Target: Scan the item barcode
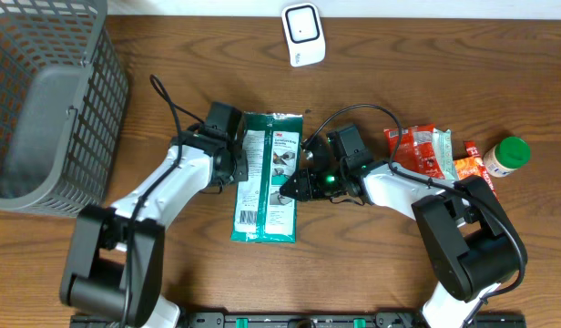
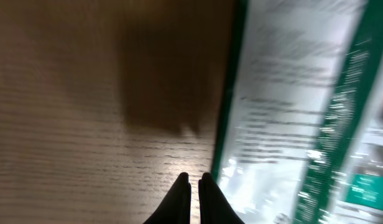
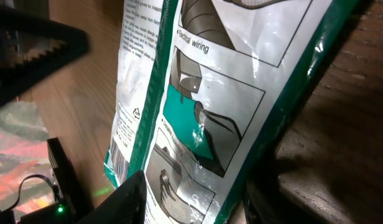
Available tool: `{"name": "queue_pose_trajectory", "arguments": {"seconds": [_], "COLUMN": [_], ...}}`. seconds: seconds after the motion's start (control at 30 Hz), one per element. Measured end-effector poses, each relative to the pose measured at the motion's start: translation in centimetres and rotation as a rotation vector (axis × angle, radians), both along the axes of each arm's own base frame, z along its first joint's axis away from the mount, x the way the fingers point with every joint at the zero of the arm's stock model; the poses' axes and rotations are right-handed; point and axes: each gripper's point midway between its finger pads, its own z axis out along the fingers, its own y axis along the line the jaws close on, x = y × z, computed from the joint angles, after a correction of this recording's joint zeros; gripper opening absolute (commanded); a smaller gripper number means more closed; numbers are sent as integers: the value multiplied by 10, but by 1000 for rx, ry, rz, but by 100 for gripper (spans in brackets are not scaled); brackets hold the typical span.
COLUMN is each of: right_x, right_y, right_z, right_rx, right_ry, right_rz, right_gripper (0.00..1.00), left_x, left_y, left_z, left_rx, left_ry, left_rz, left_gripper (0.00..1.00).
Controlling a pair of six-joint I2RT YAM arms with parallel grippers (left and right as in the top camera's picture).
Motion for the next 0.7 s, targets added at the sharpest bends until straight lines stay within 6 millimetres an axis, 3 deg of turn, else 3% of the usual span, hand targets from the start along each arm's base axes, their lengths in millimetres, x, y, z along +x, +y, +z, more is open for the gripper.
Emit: {"name": "queue_pose_trajectory", "arguments": {"seconds": [0.17, 0.7], "right_x": [0, -3], "right_y": [0, -1], "right_z": [0, -1], "right_rx": [-1, -3], "right_ry": [2, 20], "right_rz": [0, -3], "right_gripper": [45, 45], "left_x": [-7, -7], "left_y": [3, -3], "left_z": [-24, -24], "left_rx": [25, -14], "left_ry": [59, 66], "left_rz": [1, 21], "left_gripper": [9, 9]}}
